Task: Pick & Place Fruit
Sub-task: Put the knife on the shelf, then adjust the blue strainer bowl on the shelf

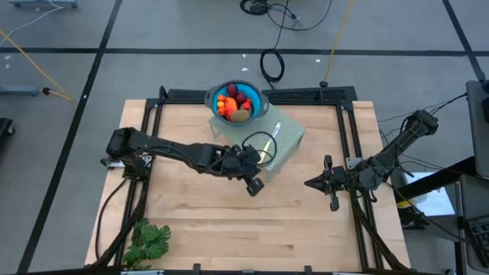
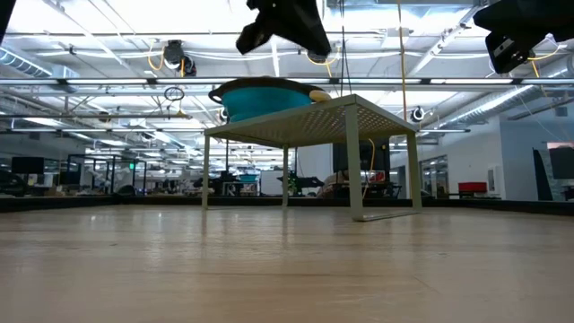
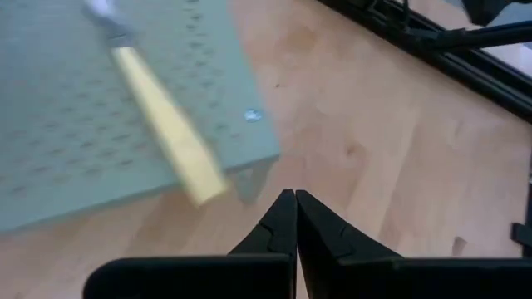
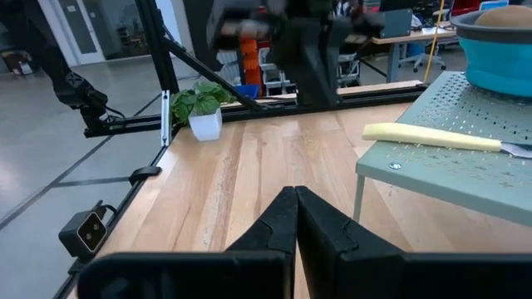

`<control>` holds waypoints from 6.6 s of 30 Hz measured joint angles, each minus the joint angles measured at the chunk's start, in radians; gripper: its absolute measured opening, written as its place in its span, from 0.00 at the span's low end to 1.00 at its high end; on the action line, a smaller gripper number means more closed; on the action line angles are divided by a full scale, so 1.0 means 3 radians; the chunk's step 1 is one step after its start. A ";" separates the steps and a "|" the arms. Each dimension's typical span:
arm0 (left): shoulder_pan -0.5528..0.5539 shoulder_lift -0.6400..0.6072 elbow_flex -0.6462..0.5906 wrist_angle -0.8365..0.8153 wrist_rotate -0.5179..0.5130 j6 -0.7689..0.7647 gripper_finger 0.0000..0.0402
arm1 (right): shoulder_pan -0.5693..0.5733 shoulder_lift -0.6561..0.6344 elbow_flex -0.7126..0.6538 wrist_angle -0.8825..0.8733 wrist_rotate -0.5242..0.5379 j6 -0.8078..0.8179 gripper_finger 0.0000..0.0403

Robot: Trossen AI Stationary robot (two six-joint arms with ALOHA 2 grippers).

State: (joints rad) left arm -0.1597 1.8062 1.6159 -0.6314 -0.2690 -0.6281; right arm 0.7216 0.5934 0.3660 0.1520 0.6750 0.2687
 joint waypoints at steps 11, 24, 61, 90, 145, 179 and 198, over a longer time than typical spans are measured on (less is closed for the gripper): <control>-0.0063 0.0190 0.0000 0.0053 -0.0164 -0.0005 0.00 | 0.0001 -0.0076 -0.0001 -0.0011 -0.0003 -0.0092 0.00; -0.0008 0.0351 0.0000 0.0163 -0.0245 -0.0003 0.00 | 0.0000 -0.0170 -0.0001 -0.0045 -0.0088 -0.0094 0.00; 0.0211 0.0351 0.0000 0.0138 -0.0043 0.0223 0.00 | 0.0000 -0.0193 -0.0001 -0.0072 -0.0081 -0.0101 0.00; 0.0447 -0.1010 0.0005 -0.1488 -0.1202 -0.0272 0.00 | 0.0000 -0.0191 0.0000 -0.0018 -0.0078 -0.0097 0.00; 0.3393 -0.0276 0.0003 0.0164 0.1608 0.1475 0.00 | 0.0001 -0.0191 0.0000 0.0003 0.0113 -0.0537 0.00; 0.3096 -0.0252 0.0003 -0.0100 0.1421 0.1525 0.00 | 0.0001 -0.0192 0.0000 0.0004 0.0121 -0.0538 0.00; 0.2820 -0.0252 0.0003 -0.0104 0.1423 0.1386 0.00 | 0.0001 -0.0193 0.0000 0.0004 0.0118 -0.0538 0.00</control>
State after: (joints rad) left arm 0.6864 1.7306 1.6169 -0.6624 0.1579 -0.2123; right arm 0.7219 0.5356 0.3660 0.1532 0.7105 0.1074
